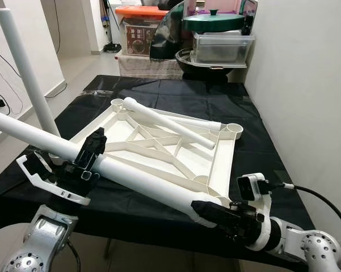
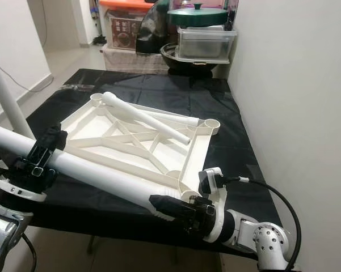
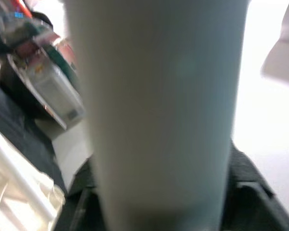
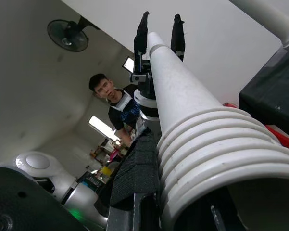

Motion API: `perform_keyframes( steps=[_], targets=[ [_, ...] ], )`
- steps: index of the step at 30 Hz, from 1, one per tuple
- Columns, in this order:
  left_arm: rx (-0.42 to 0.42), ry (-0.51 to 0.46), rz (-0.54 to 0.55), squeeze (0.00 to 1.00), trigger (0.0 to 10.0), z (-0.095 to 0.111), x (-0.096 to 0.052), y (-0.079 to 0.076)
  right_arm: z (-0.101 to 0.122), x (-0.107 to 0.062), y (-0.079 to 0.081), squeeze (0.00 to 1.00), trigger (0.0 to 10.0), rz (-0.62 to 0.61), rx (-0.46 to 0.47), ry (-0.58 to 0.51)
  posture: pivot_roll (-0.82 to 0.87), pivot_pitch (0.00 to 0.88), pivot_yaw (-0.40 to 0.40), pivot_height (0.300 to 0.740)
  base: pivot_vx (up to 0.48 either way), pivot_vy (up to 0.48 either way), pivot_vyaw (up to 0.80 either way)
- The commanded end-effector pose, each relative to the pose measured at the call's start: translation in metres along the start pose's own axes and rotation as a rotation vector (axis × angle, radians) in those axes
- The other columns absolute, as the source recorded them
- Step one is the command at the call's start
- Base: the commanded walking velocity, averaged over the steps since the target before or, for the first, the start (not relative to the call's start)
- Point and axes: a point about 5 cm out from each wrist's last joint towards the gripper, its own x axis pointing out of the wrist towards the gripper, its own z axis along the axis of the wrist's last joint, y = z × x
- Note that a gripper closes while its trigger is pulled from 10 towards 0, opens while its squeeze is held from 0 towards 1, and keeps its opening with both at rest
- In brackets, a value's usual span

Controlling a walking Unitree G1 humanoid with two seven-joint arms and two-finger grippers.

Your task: Building children table

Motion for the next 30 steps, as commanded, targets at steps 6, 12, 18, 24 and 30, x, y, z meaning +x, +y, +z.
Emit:
perform_keyframes(
  steps=[6, 12, 18, 24, 30],
  targets=[
    [-0.02, -0.078, -0.037, 0.0, 0.0, 0.01, 0.0, -0.004, -0.004, -0.001, -0.004, 0.0, 0.0, -0.035, 0.013, 0.021, 0.07, 0.0, -0.057, 0.74, 0.0, 0.0, 0.0],
    [-0.021, -0.087, -0.029, 0.0, 0.0, 0.012, 0.0, -0.003, -0.005, -0.001, -0.005, 0.0, 0.0, -0.038, 0.0, 0.022, 0.07, 0.0, -0.055, 0.74, 0.0, 0.0, 0.0],
    [-0.003, -0.07, -0.011, 0.0, 10.0, 0.013, 0.005, -0.001, -0.004, 0.007, -0.01, 1.0, 10.0, -0.087, -0.094, 0.022, 0.07, 0.0, -0.059, 0.74, 0.0, 0.0, 0.0],
    [0.024, -0.091, -0.014, 0.0, 10.0, 0.025, 0.012, -0.002, -0.005, -0.014, -0.022, 0.0, 10.0, -0.198, -0.093, 0.018, 0.07, 0.0, -0.061, 0.74, 0.0, 0.0, 0.0],
    [0.05, -0.119, -0.006, 0.0, 10.0, 0.039, 0.015, 0.001, -0.005, -0.034, -0.03, 0.0, 10.0, -0.286, -0.085, -0.004, 0.07, 0.0, -0.062, 0.74, 0.0, 0.0, 0.0]
  ],
)
